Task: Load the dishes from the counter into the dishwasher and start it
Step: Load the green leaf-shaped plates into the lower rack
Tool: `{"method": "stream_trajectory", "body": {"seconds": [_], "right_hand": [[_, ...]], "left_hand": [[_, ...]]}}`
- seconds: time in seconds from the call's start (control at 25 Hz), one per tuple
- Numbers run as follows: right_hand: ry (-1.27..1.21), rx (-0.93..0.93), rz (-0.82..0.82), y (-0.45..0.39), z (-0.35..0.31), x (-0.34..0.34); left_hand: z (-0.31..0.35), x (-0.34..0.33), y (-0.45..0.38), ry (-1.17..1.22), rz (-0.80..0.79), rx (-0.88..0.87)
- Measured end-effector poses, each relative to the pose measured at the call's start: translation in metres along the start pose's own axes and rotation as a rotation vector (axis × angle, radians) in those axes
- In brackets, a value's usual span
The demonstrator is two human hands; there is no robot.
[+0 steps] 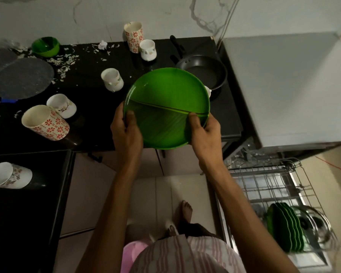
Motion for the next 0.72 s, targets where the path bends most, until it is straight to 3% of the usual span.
{"method": "stream_trajectory", "body": {"seconds": [0.24, 0.72], "right_hand": [[0.018, -0.036, 0.146, 0.061, 0.017, 0.035], [0.030, -0.080, 0.311, 0.138, 0.008, 0.102]], "left_hand": [[-0.005, 0.003, 0.055, 0.020, -0.156, -0.015], [-0.003, -0.015, 0.132, 0.075, -0.305, -0.080]]}}
Point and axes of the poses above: each hand's wrist, its own y-axis away from the middle knuckle, its own x-axis out of the back of the hand, z = x × y, the point moved 1 cm from there along -y, towards the middle knuckle, and after that the axes turned 5 degrees about -y, right-handed, at the moved point
